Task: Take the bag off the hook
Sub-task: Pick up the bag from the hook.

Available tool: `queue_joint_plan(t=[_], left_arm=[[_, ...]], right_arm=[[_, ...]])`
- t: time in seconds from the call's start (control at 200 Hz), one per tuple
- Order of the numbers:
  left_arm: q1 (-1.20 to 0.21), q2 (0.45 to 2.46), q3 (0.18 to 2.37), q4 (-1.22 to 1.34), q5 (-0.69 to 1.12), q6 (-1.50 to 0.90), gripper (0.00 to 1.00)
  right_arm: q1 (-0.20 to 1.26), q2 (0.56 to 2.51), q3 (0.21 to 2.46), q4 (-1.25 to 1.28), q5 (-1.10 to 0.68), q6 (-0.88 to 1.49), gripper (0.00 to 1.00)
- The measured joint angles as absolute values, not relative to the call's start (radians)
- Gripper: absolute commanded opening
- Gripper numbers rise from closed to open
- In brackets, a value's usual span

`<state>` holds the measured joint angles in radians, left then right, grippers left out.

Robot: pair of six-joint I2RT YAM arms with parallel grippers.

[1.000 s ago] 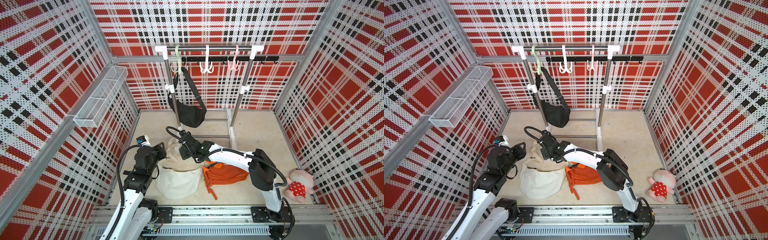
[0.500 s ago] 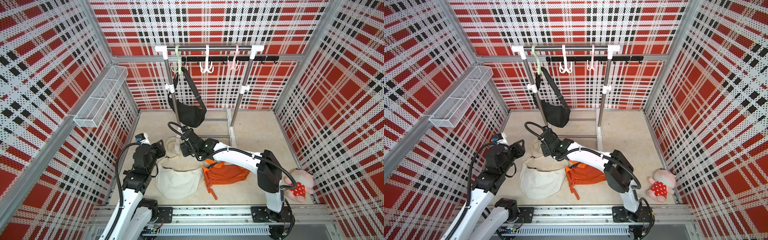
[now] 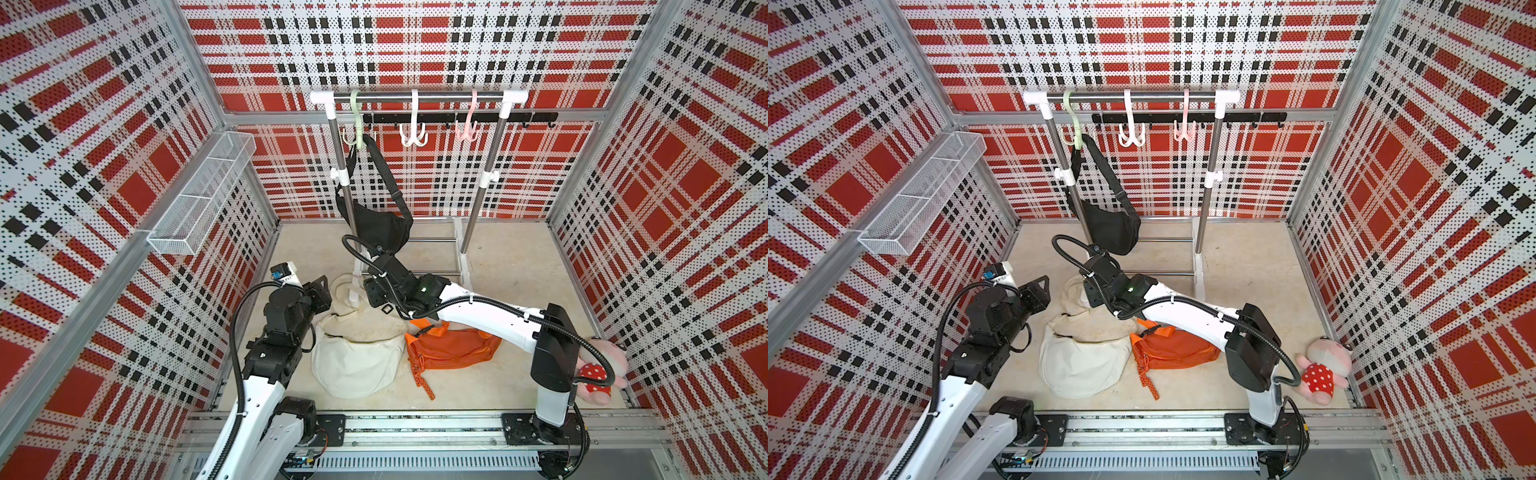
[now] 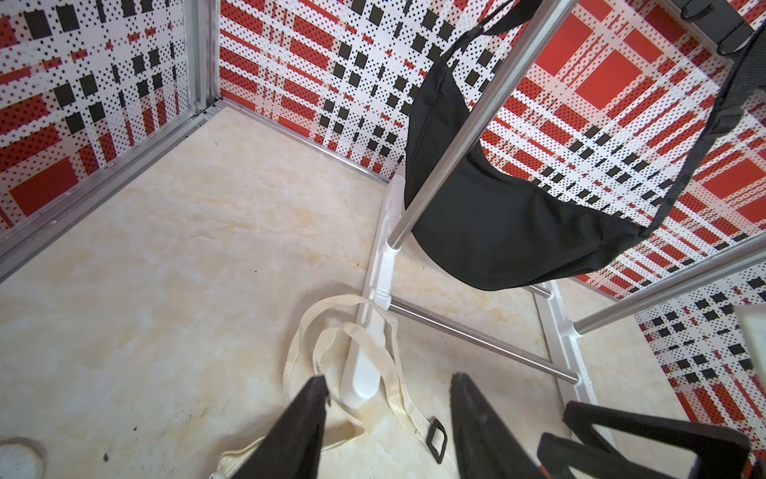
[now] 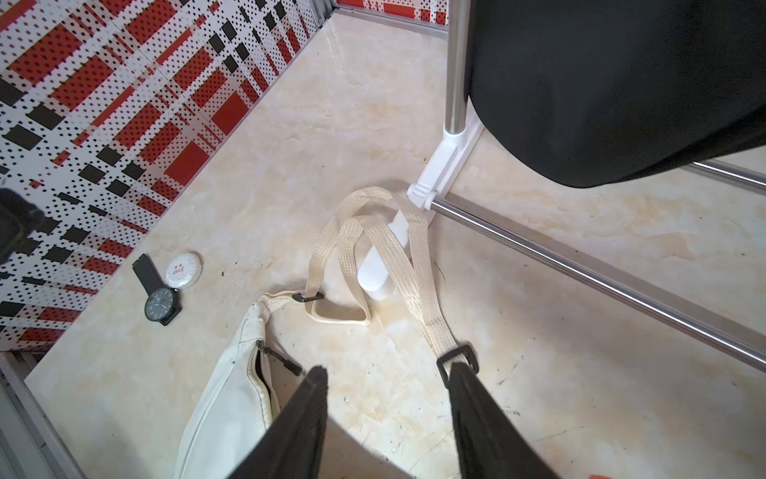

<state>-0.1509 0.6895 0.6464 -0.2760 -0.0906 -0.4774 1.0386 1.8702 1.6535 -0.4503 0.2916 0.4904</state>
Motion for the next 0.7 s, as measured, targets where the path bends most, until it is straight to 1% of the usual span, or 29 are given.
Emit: queue_joint_plan(t=[0.14, 0.301, 0.486, 0.697], left_arm=[[-0.151, 0.707, 0.655, -0.276, -0.075, -0.461, 0.52], [-0.151, 0.749, 0.726, -0.272, -0.057, -0.423, 0.53], [-0.159, 0.841, 0.862, -0.246, -0.05, -0.347, 0.55], [-0.202, 1.02, 1.036, -0.21, -0.043, -0.258, 0.55]], right_arm=[[1.039, 1.841, 1.637, -0.443, 0.311, 0.487, 0.52], [1.039, 1.816, 1.647, -0.443, 0.347, 0.46, 0.54], [1.037, 1.816, 1.771, -0.471, 0.394, 0.399, 0.56], [0.999, 1.815, 1.903, -0.475, 0.408, 0.339, 0.56]])
